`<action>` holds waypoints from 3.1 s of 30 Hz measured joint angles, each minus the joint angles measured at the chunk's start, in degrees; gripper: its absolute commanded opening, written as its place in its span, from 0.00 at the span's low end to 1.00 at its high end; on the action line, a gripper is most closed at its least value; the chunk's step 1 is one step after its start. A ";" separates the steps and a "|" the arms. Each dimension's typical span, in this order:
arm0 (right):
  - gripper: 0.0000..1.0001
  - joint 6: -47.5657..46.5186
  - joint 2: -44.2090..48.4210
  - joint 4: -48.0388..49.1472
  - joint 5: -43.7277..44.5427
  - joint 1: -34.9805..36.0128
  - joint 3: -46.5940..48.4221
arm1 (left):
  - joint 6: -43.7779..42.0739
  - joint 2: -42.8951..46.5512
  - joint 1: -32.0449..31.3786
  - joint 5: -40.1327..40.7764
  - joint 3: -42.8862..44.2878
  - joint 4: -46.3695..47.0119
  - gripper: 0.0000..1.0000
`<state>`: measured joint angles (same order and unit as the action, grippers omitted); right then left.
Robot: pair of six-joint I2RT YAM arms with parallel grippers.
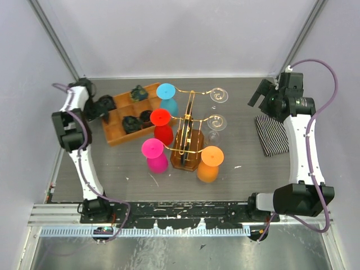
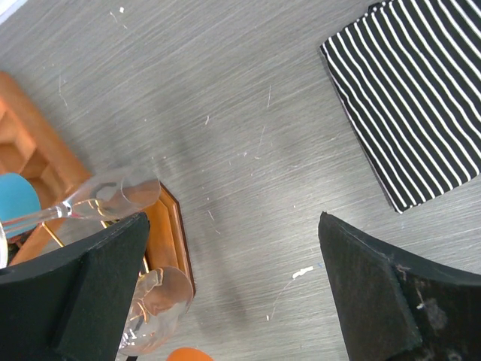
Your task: Take the wine glass off the wine glass rack
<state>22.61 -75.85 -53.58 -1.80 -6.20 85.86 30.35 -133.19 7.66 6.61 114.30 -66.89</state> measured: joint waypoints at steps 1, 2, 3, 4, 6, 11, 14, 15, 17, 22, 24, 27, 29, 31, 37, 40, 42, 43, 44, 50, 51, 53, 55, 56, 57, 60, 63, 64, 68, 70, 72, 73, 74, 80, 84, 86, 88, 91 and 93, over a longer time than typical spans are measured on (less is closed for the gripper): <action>1.00 0.00 0.13 0.07 -0.15 0.09 -0.48 | 0.48 1.29 2.38 0.57 -1.70 0.57 0.99; 1.00 -0.02 0.31 0.09 -0.28 0.11 -0.94 | 0.96 2.38 4.61 1.22 -2.95 1.11 0.99; 1.00 0.00 0.55 0.31 -0.37 0.15 -1.38 | 1.42 3.56 6.49 1.68 -3.96 1.75 0.99; 1.00 -0.02 0.94 0.59 -0.46 0.22 -1.95 | 1.75 4.52 7.37 1.81 -4.66 2.36 0.99; 1.00 -0.04 1.92 0.83 -0.48 0.26 -3.10 | 2.25 6.67 7.19 1.07 -6.12 4.15 0.99; 1.00 -0.15 4.15 0.83 -0.46 0.26 -4.22 | 1.97 11.28 2.82 -0.11 -8.15 7.54 0.99; 1.00 -0.31 5.16 0.79 -0.39 0.26 -4.22 | 2.16 15.34 -0.96 -1.64 -8.17 10.05 0.99; 1.00 -0.37 5.53 0.79 -0.35 0.26 -4.22 | 2.19 16.52 -1.97 -1.90 -7.91 10.40 0.99; 1.00 -0.46 6.21 0.74 -0.24 0.26 -4.24 | 2.05 18.40 -3.91 -2.23 -6.45 10.60 0.99; 1.00 -0.52 7.78 0.68 -0.22 0.26 -4.31 | -0.13 16.24 -9.25 -1.77 3.67 8.63 0.99; 1.00 -0.66 8.00 0.66 -0.24 0.26 -4.31 | -0.92 12.35 -11.06 -1.57 10.69 5.73 0.99; 1.00 -0.90 8.11 0.61 -0.31 0.26 -4.42 | -2.78 3.98 -13.88 -1.18 22.38 2.12 0.99; 1.00 -1.11 8.26 0.63 -0.42 0.26 -4.83 | -3.74 -0.09 -15.23 -0.76 25.97 -0.50 0.99; 1.00 -1.31 8.52 0.50 -0.50 0.26 -5.31 | -4.42 -3.48 -16.09 -0.48 27.45 -3.13 0.99; 1.00 -1.29 10.43 0.76 -2.60 0.35 -7.72 | -5.09 -7.21 -16.70 0.59 24.15 -7.76 0.99; 1.00 -1.27 11.02 0.81 -3.76 0.35 -8.46 | -5.27 -7.41 -16.98 1.16 22.29 -8.44 0.99; 1.00 -1.25 11.10 0.83 -4.52 0.35 -8.61 | -5.44 -7.98 -17.25 1.81 23.23 -9.29 0.99; 1.00 -1.20 11.13 0.81 -4.85 0.35 -8.63 | -5.62 -8.59 -17.35 2.01 24.28 -9.92 0.99; 1.00 -1.20 11.15 0.85 -5.07 0.37 -8.63 | -5.88 -9.22 -17.42 2.27 25.51 -10.69 0.99; 1.00 -1.05 12.00 0.85 -6.25 0.35 -8.74 | -5.18 -9.64 -16.92 1.77 25.64 -10.97 0.97; 1.00 -1.03 12.15 0.85 -6.45 0.37 -8.79 | -4.63 -9.55 -16.50 1.07 25.31 -10.84 0.97; 1.00 -1.03 12.50 0.85 -6.82 0.39 -8.90 | -3.63 -9.49 -15.54 -1.07 24.79 -10.67 0.97; 1.00 -1.03 12.61 0.83 -7.10 0.52 -8.96 | -2.84 -9.49 -14.47 -3.08 24.70 -10.64 0.98; 1.00 -1.03 12.61 0.83 -7.19 0.52 -8.96 | -2.38 -9.42 -13.94 -3.80 24.41 -10.27 0.99; 1.00 -1.03 12.61 0.83 -7.26 0.55 -8.96 | -2.03 -8.94 -13.38 -4.20 23.45 -9.31 1.00; 1.00 -1.03 12.61 0.83 -7.37 0.59 -9.03 | -1.66 -8.11 -11.72 -1.77 19.30 -4.96 1.00; 1.00 -1.03 12.61 0.83 -7.56 0.63 -9.03 | -1.33 -9.70 -9.99 -1.14 18.93 -4.33 1.00; 1.00 -1.03 12.61 0.83 -7.65 0.63 -9.03 | -1.31 -10.49 -9.49 -1.09 19.67 -4.37 0.99; 1.00 -1.03 12.61 0.83 -7.96 0.63 -9.03 | -1.29 -13.70 -8.92 -1.84 23.34 -4.87 0.99; 1.00 -1.03 12.61 0.83 -8.02 0.63 -9.03 | -0.79 -13.73 -8.94 -1.97 23.32 -4.98 0.99; 1.00 -1.05 12.61 0.83 -8.13 0.63 -9.05 | 0.48 -13.29 -8.55 -2.45 21.97 -4.04 0.99; 1.00 -1.05 12.61 0.83 -8.22 0.63 -9.05 | 1.27 -12.28 -8.26 -2.82 20.17 -2.89 0.99; 1.00 -1.05 12.61 0.81 -8.26 0.63 -9.07 | 2.51 -10.88 -7.91 -3.28 17.70 -1.27 0.99; 1.00 -1.09 12.61 0.79 -8.44 1.01 -9.97 | 14.36 1.92 -4.83 -4.90 -4.68 11.69 0.99; 1.00 -1.29 12.61 0.76 -8.55 1.22 -10.58 | 22.73 12.04 -0.90 -5.25 -21.18 20.72 0.99; 1.00 -1.33 12.61 0.76 -8.61 1.40 -10.71 | 27.65 17.99 1.75 -4.48 -30.10 24.96 0.99; 1.00 -1.42 12.61 0.79 -8.61 1.62 -10.75 | 31.34 22.84 3.69 -2.89 -37.05 28.35 0.99; 1.00 -1.51 12.61 0.81 -8.63 1.84 -11.37 | 36.83 30.80 5.55 0.61 -47.32 34.03 0.99; 1.00 -1.51 12.61 0.81 -8.79 1.88 -11.87 | 38.84 33.66 5.75 0.98 -49.62 35.19 0.99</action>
<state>21.10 -63.24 -52.77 -10.59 -4.32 74.00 69.19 -99.53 13.41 7.60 64.69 -31.70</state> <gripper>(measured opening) 0.999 0.986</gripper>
